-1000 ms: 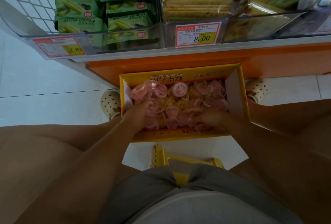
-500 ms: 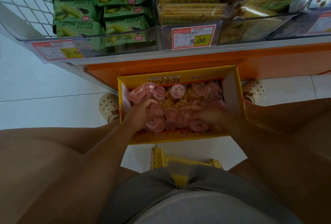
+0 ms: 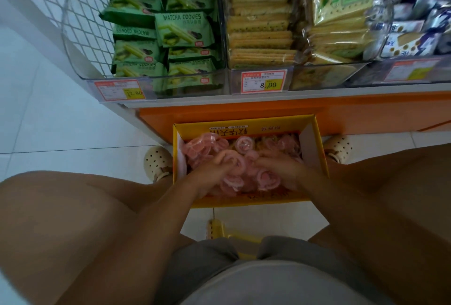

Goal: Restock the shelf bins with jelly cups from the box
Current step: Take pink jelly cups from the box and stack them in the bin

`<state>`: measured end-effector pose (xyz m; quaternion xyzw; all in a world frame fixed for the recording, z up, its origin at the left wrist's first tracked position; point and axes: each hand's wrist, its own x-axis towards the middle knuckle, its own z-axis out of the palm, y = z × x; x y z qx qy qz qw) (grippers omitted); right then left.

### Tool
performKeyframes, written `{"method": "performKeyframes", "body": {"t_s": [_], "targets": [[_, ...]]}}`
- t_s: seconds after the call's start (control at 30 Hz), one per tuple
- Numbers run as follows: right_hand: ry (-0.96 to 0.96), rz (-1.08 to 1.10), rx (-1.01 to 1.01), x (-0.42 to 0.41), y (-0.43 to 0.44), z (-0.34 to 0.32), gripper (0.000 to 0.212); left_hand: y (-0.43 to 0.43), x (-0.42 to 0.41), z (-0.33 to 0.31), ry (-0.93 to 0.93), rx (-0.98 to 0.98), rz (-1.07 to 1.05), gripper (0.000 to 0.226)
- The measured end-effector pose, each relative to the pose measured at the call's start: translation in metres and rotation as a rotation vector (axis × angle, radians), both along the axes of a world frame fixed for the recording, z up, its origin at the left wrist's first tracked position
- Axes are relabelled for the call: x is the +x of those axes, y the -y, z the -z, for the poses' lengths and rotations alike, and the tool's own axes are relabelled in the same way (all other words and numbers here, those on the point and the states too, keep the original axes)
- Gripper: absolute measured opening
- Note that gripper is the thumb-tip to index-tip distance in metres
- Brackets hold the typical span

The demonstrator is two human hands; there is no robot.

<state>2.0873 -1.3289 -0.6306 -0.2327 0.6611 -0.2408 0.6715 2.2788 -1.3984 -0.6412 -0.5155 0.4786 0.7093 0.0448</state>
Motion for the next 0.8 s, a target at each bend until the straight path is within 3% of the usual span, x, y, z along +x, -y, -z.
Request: {"method": "performKeyframes", "body": {"t_s": [0.07, 0.13, 0.27, 0.43, 0.57, 0.8], "targets": [[-0.009, 0.042, -0.064, 0.003, -0.001, -0.02, 0.016, -0.002, -0.004, -0.013, -0.069, 0.102, -0.14, 0.024], [-0.047, 0.054, -0.144, 0.006, -0.002, -0.04, 0.013, -0.001, -0.006, -0.027, -0.132, 0.034, -0.198, 0.017], [-0.111, 0.057, -0.283, 0.008, 0.0, -0.085, 0.016, 0.013, -0.002, -0.069, -0.167, -0.231, -0.137, 0.013], [-0.279, 0.003, -0.556, 0.01, 0.023, -0.163, 0.029, 0.039, 0.006, -0.171, -0.193, -0.573, -0.012, 0.026], [-0.406, 0.012, -0.789, 0.021, 0.04, -0.238, 0.026, 0.055, 0.017, -0.25, -0.25, -0.79, -0.017, 0.017], [-0.676, 0.029, -1.225, 0.055, 0.065, -0.371, 0.029, 0.068, 0.053, -0.372, -0.279, -1.216, -0.016, 0.035]]}}
